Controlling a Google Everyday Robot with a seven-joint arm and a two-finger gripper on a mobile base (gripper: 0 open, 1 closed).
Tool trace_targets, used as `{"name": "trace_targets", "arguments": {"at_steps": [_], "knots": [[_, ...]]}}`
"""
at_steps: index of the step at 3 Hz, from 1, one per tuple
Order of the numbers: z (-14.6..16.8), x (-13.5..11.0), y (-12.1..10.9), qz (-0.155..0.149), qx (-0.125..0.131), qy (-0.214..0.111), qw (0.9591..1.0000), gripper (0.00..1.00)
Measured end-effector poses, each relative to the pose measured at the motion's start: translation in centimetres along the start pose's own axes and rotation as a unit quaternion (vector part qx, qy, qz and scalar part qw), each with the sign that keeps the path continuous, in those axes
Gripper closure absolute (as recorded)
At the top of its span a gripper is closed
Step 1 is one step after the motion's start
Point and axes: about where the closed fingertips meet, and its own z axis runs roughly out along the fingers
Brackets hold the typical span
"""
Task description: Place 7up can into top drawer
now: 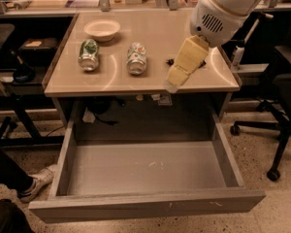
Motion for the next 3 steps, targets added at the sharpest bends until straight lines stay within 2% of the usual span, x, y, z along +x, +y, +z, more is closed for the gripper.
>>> {"name": "trace_targets", "arguments": {"at_steps": [1, 2, 3], "knots": [[1.0, -3.1, -2.4, 0.024, 0.009, -0.003, 0.9997, 0.00], [1.0, -3.1, -2.4, 0.024, 0.009, -0.003, 0.9997, 0.00], [2.7, -6.0, -3.4, 0.055, 0.004, -0.016, 0.9984, 0.00]]}}
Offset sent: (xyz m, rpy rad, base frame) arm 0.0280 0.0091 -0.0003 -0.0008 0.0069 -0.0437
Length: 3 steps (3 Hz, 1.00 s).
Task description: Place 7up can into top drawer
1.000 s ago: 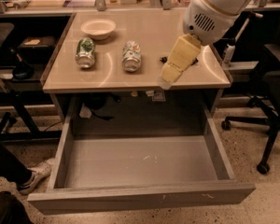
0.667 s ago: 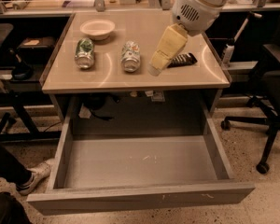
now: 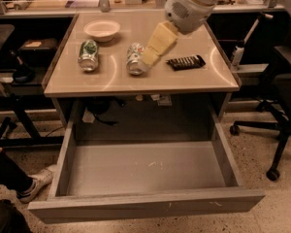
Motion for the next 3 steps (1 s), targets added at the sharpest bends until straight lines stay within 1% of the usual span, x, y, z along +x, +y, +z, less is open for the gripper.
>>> {"name": "trace_targets", "arguments": {"at_steps": [1, 2, 3], "knots": [[2.5, -3.7, -1.9, 0.058, -0.018, -0.004, 0.9982, 0.00], [5.0, -6.9, -3.5, 0.096, -0.023, 0.007, 0.9950, 0.00], [5.0, -7.6, -3.7, 0.096, -0.021, -0.003, 0.9952, 0.00]]}}
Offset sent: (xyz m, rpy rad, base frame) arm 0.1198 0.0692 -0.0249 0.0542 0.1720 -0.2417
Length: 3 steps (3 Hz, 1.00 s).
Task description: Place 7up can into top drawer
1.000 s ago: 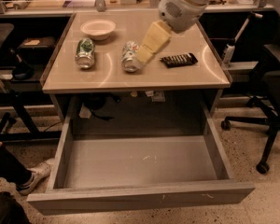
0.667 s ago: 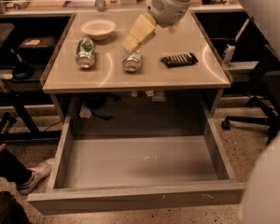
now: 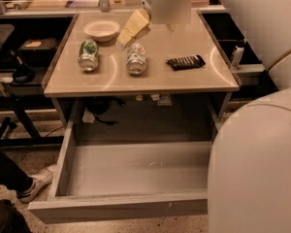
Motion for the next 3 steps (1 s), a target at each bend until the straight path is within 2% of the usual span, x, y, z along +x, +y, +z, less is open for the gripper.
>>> {"name": "trace_targets", "arguments": {"at_steps": [1, 3], "knots": [[0.6, -0.7, 0.1, -0.003, -0.002, -0.016, 0.9999, 0.00], [5.8, -4.8, -1.8, 0.054, 0.025, 0.007, 0.9982, 0.00]]}}
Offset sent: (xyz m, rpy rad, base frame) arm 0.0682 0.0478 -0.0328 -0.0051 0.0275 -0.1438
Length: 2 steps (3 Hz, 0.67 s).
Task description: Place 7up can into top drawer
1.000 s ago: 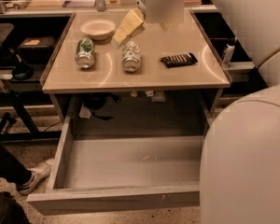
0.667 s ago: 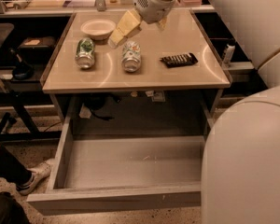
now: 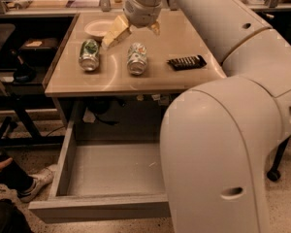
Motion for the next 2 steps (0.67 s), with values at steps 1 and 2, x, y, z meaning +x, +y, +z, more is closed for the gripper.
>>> {"name": "trace_targets", "arguments": {"at_steps": [1, 2], "knots": [[2.2, -0.7, -1.5, 0.025, 0.019, 0.015, 0.9994, 0.00], [4.0, -0.4, -3.1, 0.046, 0.034, 0.031, 0.9979, 0.00]]}}
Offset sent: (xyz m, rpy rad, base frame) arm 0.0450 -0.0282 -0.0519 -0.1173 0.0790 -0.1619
